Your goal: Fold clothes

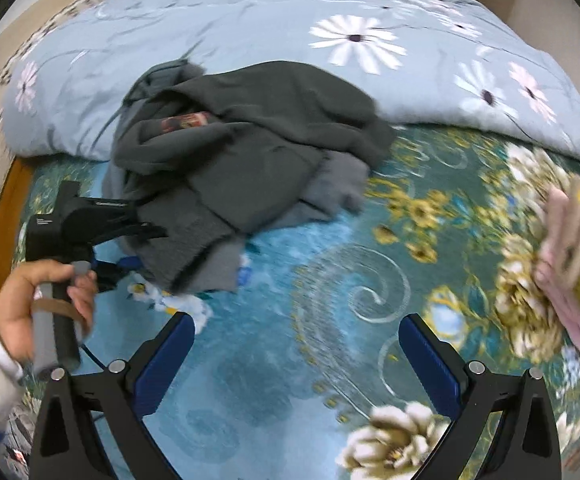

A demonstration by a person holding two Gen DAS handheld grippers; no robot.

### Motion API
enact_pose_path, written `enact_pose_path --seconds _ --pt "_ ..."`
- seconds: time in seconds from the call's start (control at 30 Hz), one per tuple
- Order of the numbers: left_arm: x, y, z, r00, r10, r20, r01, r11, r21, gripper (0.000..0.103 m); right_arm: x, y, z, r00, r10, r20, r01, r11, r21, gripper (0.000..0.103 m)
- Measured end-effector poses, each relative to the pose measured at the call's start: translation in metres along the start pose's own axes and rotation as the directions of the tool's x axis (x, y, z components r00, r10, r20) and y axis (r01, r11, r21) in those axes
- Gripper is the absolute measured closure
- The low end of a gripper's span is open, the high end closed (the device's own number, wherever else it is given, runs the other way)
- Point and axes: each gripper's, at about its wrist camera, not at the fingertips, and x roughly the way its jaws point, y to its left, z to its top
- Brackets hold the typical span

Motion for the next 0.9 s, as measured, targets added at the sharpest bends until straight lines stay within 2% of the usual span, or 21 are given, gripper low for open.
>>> enact_pose_path --seconds 0.07,0.17,0.27,0.4,0.5,0.57,0.63,0.83,0.9 --pt "-0.013 -0.001 -0.005 1.0 0.002 0.031 -0.003 0.999 0.048 0.074 -0.008 -0.009 -0.004 1.0 -0.012 0.002 0.012 1.0 0.024 0.0" --pt "-0.036 0.0 -0.014 0.997 -0.007 0.079 -0.004 0.99 0.142 0.077 -0.021 -0.019 -0.011 1.0 -0.019 0.013 0.018 0.998 0.057 0.0" --pt "-0.068 0.012 -0.029 0.992 -0.061 0.11 0.035 0.974 0.226 0.078 -0.034 -0.022 -0.018 1.0 -0.017 0.027 0.015 0.997 0.078 0.0" --pt "-0.112 0.043 -0.059 0.98 -0.064 0.19 -0.017 0.919 0.394 0.079 -0.047 -0.014 -0.029 0.999 0.008 0.037 -0.011 0.997 0.082 0.0" --pt "-0.149 0.066 -0.082 0.974 -0.003 0.224 -0.105 0.877 0.469 0.079 -0.052 -0.004 -0.038 0.999 0.03 0.034 -0.032 0.997 0.075 0.0" --pt "-0.185 0.083 -0.107 0.972 0.063 0.227 -0.168 0.861 0.48 0.079 -0.056 0.002 -0.044 0.999 0.045 0.031 -0.047 0.996 0.071 0.0" --pt "-0.198 0.114 -0.121 0.962 0.112 0.248 -0.223 0.846 0.484 0.079 -0.059 0.008 -0.05 0.998 0.059 0.028 -0.061 0.996 0.066 0.0" --pt "-0.193 0.18 -0.143 0.947 0.222 0.232 -0.302 0.86 0.411 0.08 -0.05 0.046 -0.063 0.99 0.137 -0.041 -0.135 0.99 0.037 0.0" --pt "-0.187 0.188 -0.144 0.945 0.226 0.236 -0.307 0.862 0.403 0.079 -0.045 0.062 -0.063 0.986 0.161 -0.054 -0.16 0.987 0.023 0.0"
